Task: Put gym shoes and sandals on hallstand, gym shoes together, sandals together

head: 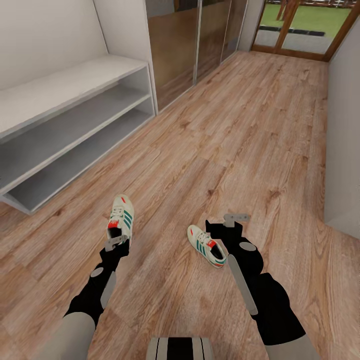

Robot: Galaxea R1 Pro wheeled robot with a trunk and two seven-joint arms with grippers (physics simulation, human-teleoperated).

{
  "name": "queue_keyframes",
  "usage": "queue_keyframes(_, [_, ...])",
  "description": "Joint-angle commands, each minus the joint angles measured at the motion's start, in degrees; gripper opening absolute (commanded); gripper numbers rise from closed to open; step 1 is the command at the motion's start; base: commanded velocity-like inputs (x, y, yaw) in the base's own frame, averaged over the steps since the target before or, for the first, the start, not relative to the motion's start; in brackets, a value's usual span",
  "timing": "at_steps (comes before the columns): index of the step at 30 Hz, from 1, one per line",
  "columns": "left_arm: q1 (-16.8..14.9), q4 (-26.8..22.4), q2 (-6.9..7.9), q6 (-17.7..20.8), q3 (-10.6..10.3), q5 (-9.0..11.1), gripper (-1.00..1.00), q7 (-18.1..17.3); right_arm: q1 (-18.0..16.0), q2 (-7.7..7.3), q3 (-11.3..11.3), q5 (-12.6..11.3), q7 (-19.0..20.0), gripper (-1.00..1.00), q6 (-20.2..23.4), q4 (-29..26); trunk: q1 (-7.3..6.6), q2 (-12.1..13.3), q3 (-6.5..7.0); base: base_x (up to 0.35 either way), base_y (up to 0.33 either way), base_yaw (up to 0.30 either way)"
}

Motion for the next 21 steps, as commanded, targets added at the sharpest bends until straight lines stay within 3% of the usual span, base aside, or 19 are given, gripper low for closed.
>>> queue_keyframes(1, [2.0, -3.2, -0.05, 0.0, -0.1, 0.0, -1.0, 0.1, 0.0, 0.0, 0.0, 0.0, 0.0, 1.0, 0.0, 0.0, 0.0, 0.0, 0.0, 0.0, 0.0, 0.006])
queue_keyframes(3, [4.1, -6.9, -0.1, 0.0, -0.1, 0.0, -1.0, 0.0, 0.0, 0.0, 0.0, 0.0, 0.0, 1.0, 0.0, 0.0, 0.0, 0.0, -0.01, 0.049, -0.027, 0.085])
queue_keyframes(7, [5.7, -8.9, -0.12, 0.0, -0.1, 0.0, -1.0, 0.1, 0.0, 0.0, 0.0, 0.0, 0.0, 1.0, 0.0, 0.0, 0.0, 0.0, -0.08, 0.14, -0.112, 0.215])
queue_keyframes(14, [6.3, -9.6, -0.14, 0.0, -0.1, -0.1, -1.0, 0.1, 0.0, 0.0, 0.1, 0.0, 0.0, 1.0, 0.0, 0.0, 0.0, 0.0, -0.24, 0.195, -0.227, 0.269])
queue_keyframes(21, [6.3, -9.7, -0.21, 0.0, -0.1, -0.1, -1.0, 0.0, 0.0, 0.0, 0.0, 0.0, 0.0, 1.0, 0.0, 0.0, 0.0, 0.0, -0.37, 0.048, -0.301, 0.273])
